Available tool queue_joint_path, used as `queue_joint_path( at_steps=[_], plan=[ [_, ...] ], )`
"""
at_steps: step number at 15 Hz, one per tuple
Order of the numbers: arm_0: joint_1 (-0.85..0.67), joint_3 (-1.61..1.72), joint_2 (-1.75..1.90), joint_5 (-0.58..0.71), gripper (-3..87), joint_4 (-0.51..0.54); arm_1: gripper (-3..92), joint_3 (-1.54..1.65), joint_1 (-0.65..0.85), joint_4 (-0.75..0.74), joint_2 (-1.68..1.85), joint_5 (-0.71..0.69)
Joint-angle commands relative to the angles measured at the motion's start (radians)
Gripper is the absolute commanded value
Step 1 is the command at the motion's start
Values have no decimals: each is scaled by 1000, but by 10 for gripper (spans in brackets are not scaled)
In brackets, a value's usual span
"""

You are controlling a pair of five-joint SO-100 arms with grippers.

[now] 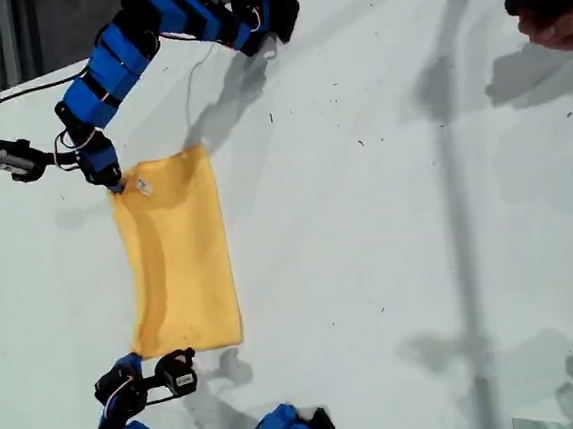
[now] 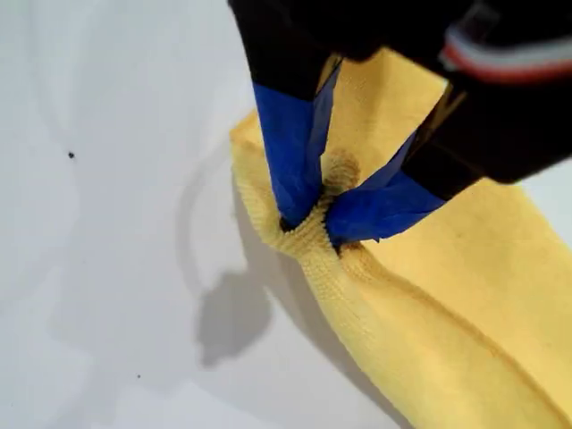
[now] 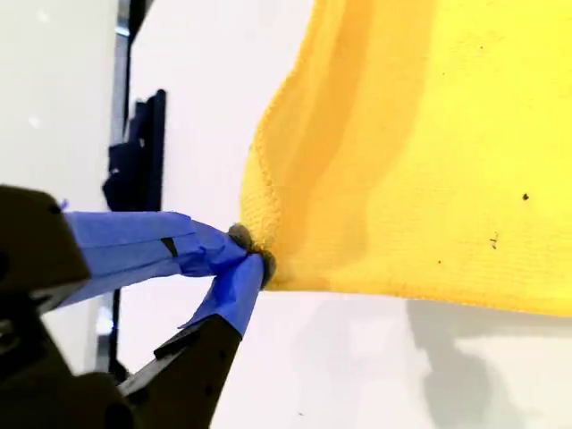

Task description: Grasp corners of a square towel and fold twice.

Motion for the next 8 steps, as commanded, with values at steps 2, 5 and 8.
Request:
queue_joint_path(
  at_steps=[2, 5, 8],
  plan=[
    [-60, -138, -121, 15, -18, -14, -1, -132, 44, 2, -28, -12],
    [-89, -336, -247, 29, -18, 92, -1, -230, 72, 49, -87, -15],
    [-75, -316, -301, 29, -18, 74, -1, -225, 77, 46, -143, -11]
  ],
)
